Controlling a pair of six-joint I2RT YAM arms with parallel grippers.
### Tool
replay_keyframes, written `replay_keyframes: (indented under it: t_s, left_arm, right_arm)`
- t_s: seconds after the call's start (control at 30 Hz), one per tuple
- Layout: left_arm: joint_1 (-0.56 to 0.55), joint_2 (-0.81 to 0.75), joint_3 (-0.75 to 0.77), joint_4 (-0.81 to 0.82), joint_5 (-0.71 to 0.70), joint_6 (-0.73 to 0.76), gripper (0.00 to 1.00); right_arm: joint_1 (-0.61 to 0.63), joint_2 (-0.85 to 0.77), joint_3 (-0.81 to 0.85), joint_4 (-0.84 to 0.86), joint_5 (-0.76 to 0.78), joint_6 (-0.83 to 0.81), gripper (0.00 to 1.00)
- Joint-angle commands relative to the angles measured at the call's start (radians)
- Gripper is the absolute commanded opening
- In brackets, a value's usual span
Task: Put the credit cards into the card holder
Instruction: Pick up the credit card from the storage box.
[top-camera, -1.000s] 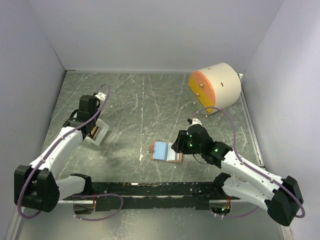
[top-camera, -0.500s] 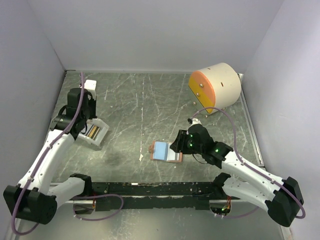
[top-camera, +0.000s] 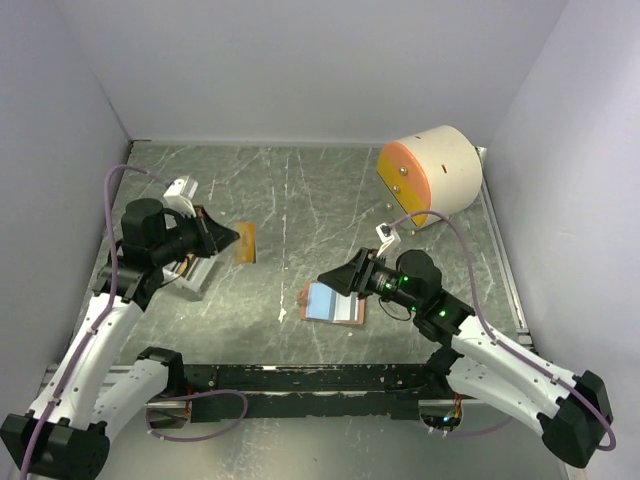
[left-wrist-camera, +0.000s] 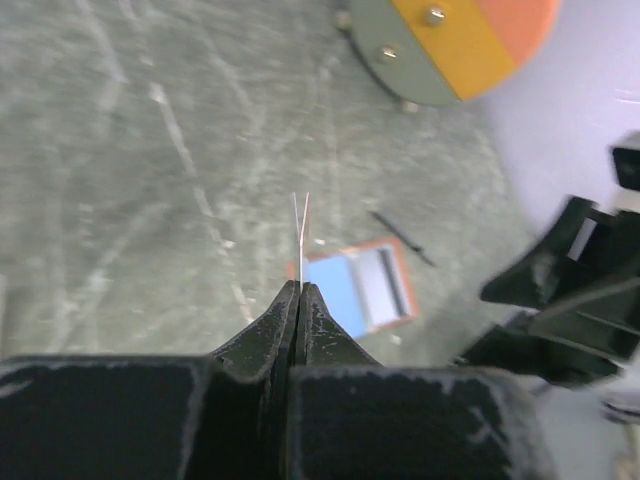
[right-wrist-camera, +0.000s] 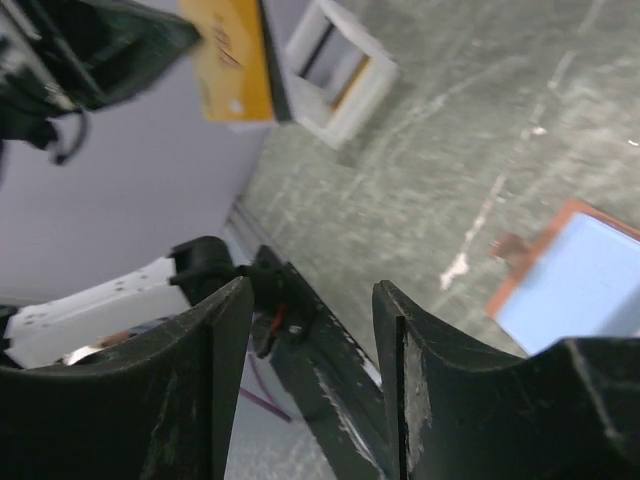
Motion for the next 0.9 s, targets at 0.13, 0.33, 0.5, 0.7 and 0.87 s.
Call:
replay_keyframes:
  t_s: [0.13,0.33,0.5,0.7,0.87]
  left_arm:
    - [-0.003,-0.068,-0.212,0.430,0.393,-0.487,0.07]
    - [-0.071,-0.085,-0.255,0.501,0.377,-0.561,0.07]
    - [-0.118,-0.074,-0.290,0.584,0.373,-0.631,0.07]
    - [-0.161,-0.050,-0.308,0.653,0.362,-0.666,0.07]
    - [-0.171,-0.037,-0.308,0.656,0.358,-0.661,0.07]
  right_arm:
    - [-0.002,0.128,0.013,0.373,-0.133,0.128,0.58]
    - [0.002,0.292,0.026,0.542,-0.214,0.218,0.63]
    - [0.005,0.361,0.042,0.639,-0.240,0.242,0.61]
    - [0.006,0.396,0.035,0.742,-0.278,0.275,0.47]
    - [0.006,0.382,-0.003,0.804,-0.273,0.290,0.25]
